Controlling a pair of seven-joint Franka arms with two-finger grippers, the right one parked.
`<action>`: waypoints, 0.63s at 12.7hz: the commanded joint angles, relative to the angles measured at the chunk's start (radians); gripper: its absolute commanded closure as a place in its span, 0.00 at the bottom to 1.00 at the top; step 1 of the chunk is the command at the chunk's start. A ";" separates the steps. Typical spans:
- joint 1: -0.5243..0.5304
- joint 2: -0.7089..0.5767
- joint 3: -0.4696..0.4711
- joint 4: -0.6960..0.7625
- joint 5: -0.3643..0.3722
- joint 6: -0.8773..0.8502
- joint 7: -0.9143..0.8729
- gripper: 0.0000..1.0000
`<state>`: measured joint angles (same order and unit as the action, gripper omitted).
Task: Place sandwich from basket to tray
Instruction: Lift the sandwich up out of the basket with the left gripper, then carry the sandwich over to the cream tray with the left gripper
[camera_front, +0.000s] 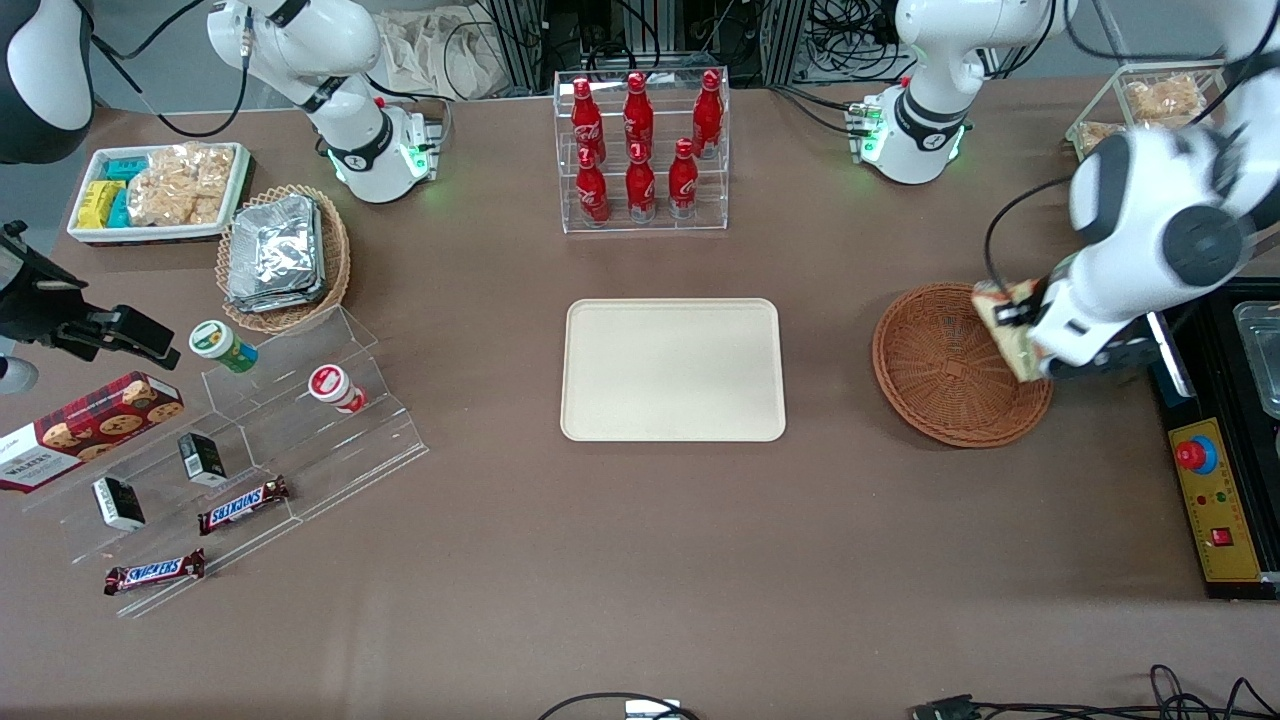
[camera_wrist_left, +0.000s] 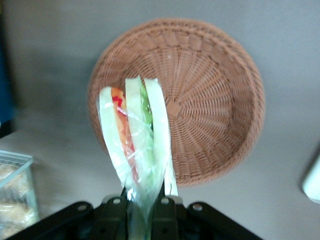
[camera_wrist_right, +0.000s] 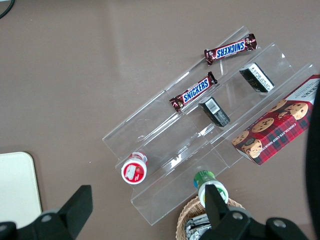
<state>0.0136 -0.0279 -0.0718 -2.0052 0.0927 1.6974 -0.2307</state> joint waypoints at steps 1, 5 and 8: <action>-0.011 0.026 -0.045 0.314 0.012 -0.307 0.031 1.00; -0.011 0.034 -0.135 0.541 -0.001 -0.467 0.083 1.00; -0.011 0.051 -0.271 0.566 -0.002 -0.467 0.074 1.00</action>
<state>0.0021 -0.0263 -0.2632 -1.4928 0.0882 1.2596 -0.1609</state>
